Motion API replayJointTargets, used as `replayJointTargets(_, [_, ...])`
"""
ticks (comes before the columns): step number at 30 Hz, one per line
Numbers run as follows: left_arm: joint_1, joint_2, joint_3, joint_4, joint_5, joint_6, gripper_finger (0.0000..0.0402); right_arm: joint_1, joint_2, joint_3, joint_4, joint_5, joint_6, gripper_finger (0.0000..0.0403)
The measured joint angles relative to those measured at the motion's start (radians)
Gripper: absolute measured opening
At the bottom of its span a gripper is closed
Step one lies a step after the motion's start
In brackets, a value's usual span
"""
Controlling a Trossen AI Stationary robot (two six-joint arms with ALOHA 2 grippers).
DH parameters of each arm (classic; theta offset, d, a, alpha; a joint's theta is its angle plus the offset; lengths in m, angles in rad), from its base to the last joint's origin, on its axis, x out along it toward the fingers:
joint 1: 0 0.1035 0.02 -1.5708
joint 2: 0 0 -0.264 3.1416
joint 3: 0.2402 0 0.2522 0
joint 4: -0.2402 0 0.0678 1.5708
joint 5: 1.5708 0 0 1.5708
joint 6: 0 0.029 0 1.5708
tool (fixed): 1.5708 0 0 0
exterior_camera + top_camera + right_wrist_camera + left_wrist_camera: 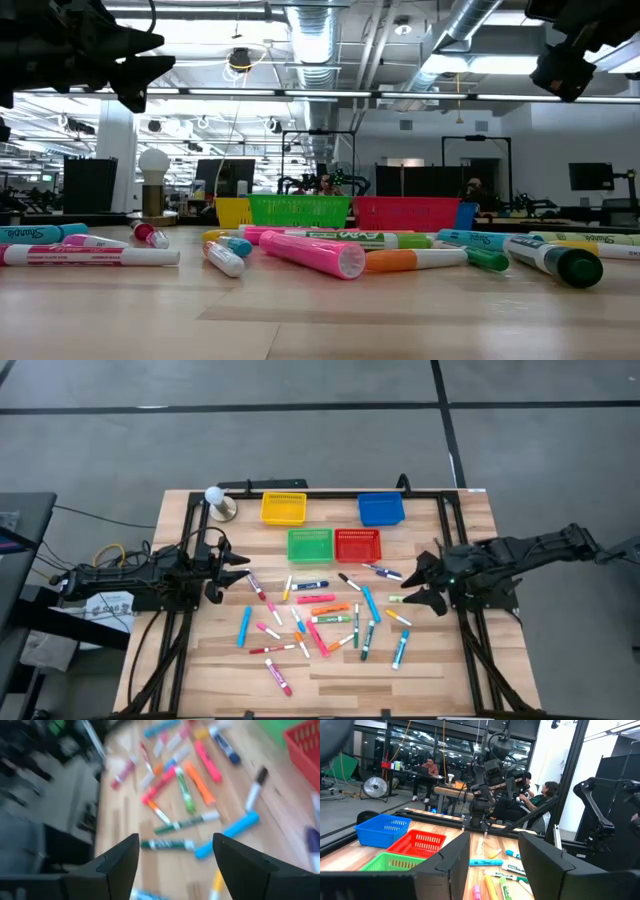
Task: Pick & Place Markers
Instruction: Put the yellow highlighter into the blue bin
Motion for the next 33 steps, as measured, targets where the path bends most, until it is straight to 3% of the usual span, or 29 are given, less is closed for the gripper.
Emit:
replayJointTargets(7, [0.0, 0.0, 0.0, 0.0, 0.0, 0.0, 0.0167, 0.0, 0.144, 0.142, -0.203, 0.003, -0.038, 0.0244])
replayJointTargets(33, [0.0, 0.001, 0.0, 0.0, 0.0, 0.004, 0.0167, 0.0, 0.243, 0.167, -0.088, -0.007, -0.019, 0.0244])
